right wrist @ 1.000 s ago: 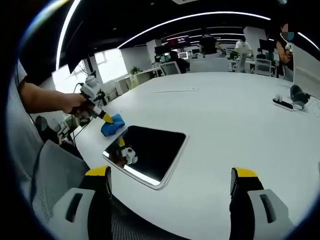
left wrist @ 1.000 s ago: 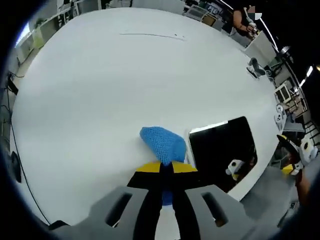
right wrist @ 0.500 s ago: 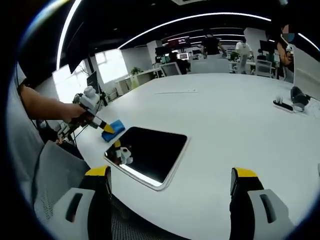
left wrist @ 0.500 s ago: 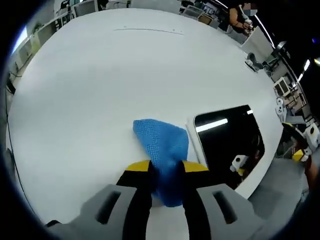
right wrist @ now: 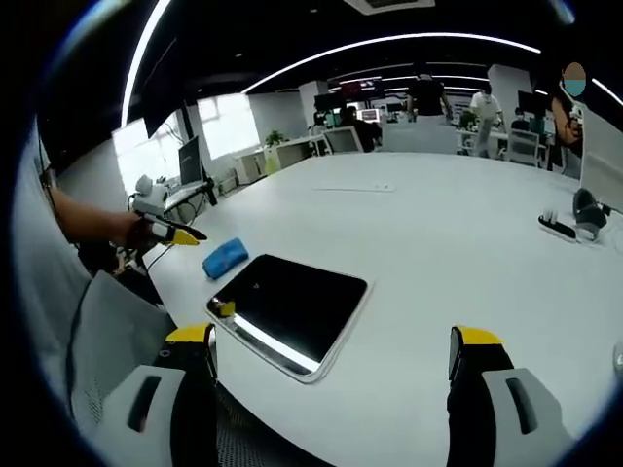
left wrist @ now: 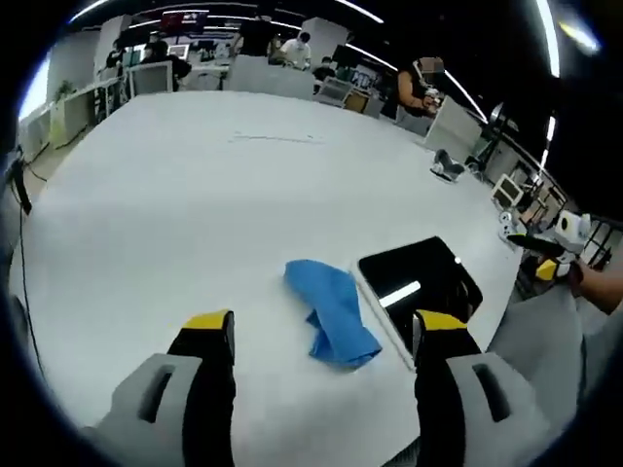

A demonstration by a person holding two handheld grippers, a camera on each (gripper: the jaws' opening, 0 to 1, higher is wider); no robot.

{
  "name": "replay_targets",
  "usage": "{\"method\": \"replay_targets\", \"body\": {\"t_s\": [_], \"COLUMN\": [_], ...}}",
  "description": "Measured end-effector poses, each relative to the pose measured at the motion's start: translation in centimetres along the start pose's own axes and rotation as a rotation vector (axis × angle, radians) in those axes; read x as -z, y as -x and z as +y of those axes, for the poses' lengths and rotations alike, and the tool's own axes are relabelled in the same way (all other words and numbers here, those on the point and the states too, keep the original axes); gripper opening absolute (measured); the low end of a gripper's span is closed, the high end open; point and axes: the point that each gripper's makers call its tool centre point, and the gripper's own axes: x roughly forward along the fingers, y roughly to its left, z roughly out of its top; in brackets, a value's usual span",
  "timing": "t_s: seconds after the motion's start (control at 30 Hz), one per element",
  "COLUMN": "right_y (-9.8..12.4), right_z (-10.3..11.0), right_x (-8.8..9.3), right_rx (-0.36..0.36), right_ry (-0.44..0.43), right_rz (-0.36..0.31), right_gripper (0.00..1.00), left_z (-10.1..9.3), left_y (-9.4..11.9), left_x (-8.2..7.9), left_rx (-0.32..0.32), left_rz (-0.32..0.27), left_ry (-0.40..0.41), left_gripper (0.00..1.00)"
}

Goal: Wipe the mirror surface with the cleaning cloth until all visible marks leave the cleaned area.

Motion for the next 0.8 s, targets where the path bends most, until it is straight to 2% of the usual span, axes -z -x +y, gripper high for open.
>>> {"method": "replay_targets", "body": {"t_s": [0.07, 0.17, 0.23, 0.27, 0.37, 0.47, 0.6, 0.7, 0.8], "right_y": [-0.1, -0.3, -0.6, -0.7, -1.0, -1.1, -0.8, -0.6, -0.5], "right_z": [0.0, -0.3, -0.3, -0.4, -0.5, -0.7, -0.8, -1.0, -1.1], "right_x": [-0.3, -0.2, 0.0, 0.4, 1.2, 1.9, 2.8, 3.0, 3.0], "right_rx": [-0.004, 0.005, 0.003, 0.005, -0.003, -0.013, -0.027, -0.023, -0.015], "right_ry": [0.005, 0.015, 0.026, 0.06, 0.104, 0.107, 0.122, 0.117, 0.111], "right_rz": [-0.005, 0.003, 0.01, 0.034, 0.057, 0.065, 0.081, 0.085, 0.083], "right_gripper": [0.98, 0.98, 0.98, 0.98, 0.98, 0.98, 0.98, 0.98, 0.98], "left_z": [0.3, 0.2, 0.0, 0.0, 0.2, 0.2, 0.1, 0.1, 0.5], "left_y": [1.5, 3.0, 3.7, 4.1, 4.5, 4.6, 4.7, 4.9, 5.2], "left_x": [-0.6, -0.5, -0.5, -0.1, 0.9, 1.4, 1.3, 1.3, 1.3], "left_rx": [-0.002, 0.022, 0.031, 0.032, 0.033, 0.033, 0.039, 0.041, 0.033], "left_rz": [-0.057, -0.087, -0.13, -0.134, -0.127, -0.123, -0.143, -0.145, -0.145], "left_ry": [-0.069, -0.092, -0.166, -0.221, -0.294, -0.269, -0.258, -0.273, -0.243], "left_gripper": [0.89, 0.9, 0.95, 0.98, 0.99, 0.99, 0.99, 0.99, 0.99]}}
